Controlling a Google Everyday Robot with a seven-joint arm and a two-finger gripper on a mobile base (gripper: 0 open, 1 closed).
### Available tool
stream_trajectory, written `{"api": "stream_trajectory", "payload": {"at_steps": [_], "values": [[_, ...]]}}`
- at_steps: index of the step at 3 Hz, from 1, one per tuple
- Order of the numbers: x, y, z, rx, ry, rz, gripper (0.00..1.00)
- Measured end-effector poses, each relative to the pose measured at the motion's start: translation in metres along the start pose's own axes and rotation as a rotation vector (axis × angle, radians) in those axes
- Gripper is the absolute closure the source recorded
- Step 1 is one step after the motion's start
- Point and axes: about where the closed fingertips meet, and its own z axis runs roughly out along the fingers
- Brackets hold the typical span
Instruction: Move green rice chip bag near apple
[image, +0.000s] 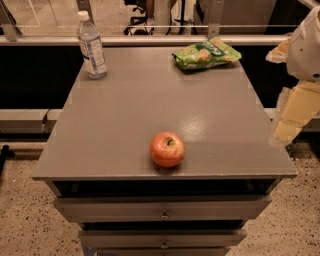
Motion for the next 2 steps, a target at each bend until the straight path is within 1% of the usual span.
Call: {"api": "stream_trajectory", "payload": {"at_steps": [1,2], "values": [[0.0,0.0,0.0,0.0,0.0,0.0,0.0],[-0.006,-0.02,0.013,0.02,-0.022,-0.023,0.0]]}}
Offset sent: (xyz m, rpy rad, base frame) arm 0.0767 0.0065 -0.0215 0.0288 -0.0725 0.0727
